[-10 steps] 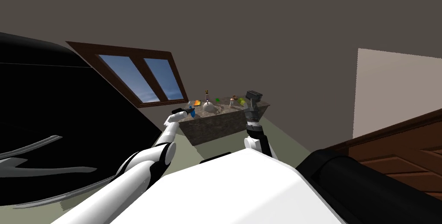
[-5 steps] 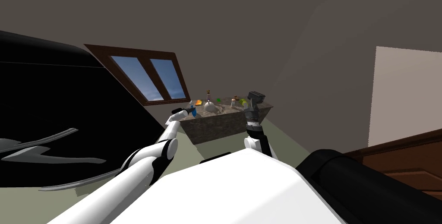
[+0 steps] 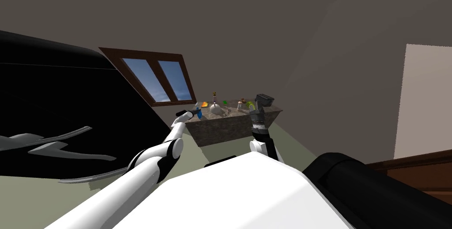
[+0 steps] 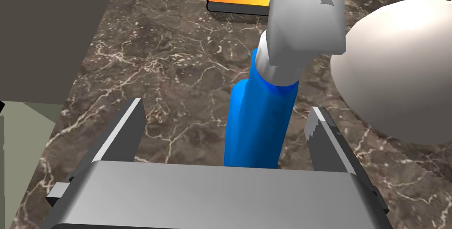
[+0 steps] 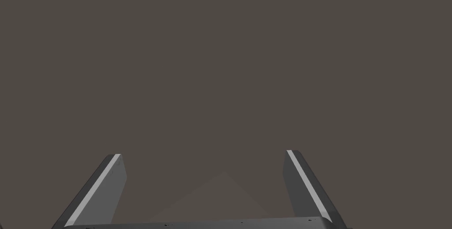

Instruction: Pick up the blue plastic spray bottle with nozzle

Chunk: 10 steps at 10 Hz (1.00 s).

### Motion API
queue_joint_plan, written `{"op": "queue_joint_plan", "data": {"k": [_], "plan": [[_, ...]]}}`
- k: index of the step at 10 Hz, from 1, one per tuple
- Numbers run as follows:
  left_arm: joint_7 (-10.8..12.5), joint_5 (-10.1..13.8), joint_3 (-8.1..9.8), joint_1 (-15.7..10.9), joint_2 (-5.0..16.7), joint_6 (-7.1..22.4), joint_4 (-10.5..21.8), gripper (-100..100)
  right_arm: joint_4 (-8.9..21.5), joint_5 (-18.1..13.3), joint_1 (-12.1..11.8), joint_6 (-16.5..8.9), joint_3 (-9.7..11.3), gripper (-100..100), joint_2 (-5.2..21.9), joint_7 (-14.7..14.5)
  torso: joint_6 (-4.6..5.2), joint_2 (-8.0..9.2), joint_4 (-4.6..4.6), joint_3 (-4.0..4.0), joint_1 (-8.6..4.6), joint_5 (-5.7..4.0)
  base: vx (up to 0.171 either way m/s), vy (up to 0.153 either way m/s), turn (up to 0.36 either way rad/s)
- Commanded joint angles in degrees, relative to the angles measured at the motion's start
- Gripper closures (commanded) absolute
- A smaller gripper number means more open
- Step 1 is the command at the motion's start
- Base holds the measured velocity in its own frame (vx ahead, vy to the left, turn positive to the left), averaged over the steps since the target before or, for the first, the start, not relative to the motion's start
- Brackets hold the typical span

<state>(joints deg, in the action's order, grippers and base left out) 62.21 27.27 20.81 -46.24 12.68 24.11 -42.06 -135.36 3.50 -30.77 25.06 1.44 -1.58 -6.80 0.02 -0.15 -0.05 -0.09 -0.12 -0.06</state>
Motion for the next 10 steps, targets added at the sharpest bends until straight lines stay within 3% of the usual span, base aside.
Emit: {"op": "queue_joint_plan", "data": {"k": [1,4,5,6,8,10], "plan": [[-2.86,1.77,0.94,-0.41,-0.29,-0.11,1.19,-100,0.0,0.0,0.0,0.0,0.0,0,0.0,0.0,0.0,0.0,0.0,0.0,0.0,0.0,-0.002,-0.056,-0.006],[-7.22,1.77,0.94,-0.41,-0.29,-0.11,1.19,-100,0.0,0.0,0.0,0.0,-0.01,0,0.01,0.0,-0.01,0.01,0.01,0.01,0.26,0.05,0.001,0.0,-0.006],[-9.14,4.63,3.8,-3.28,-1.5,-2.36,4.06,-100,0.0,0.0,0.0,0.0,-0.01,0,0.01,0.0,-0.01,0.01,0.01,0.01,0.3,0.06,-0.011,-0.047,0.218],[-9.92,4.89,4.89,-3.5,-1.5,-2.36,4.67,-100,0.0,0.0,-0.01,0.0,-0.01,0,0.0,0.0,-0.04,0.04,0.02,0.03,0.12,0.02,0.003,-0.077,0.164],[-12.69,7.52,4.89,-3.5,-1.5,-2.36,6.44,-100,0.0,0.0,0.0,0.0,0.0,0,0.0,0.0,0.01,-0.02,0.0,-0.01,0.08,0.01,0.007,-0.029,0.002],[-15.68,7.52,4.89,-3.5,-1.5,-2.36,6.44,-100,0.0,0.0,0.0,0.0,0.0,0,0.01,0.0,0.0,0.0,0.01,0.01,0.25,0.05,0.0,0.003,0.001]]}}
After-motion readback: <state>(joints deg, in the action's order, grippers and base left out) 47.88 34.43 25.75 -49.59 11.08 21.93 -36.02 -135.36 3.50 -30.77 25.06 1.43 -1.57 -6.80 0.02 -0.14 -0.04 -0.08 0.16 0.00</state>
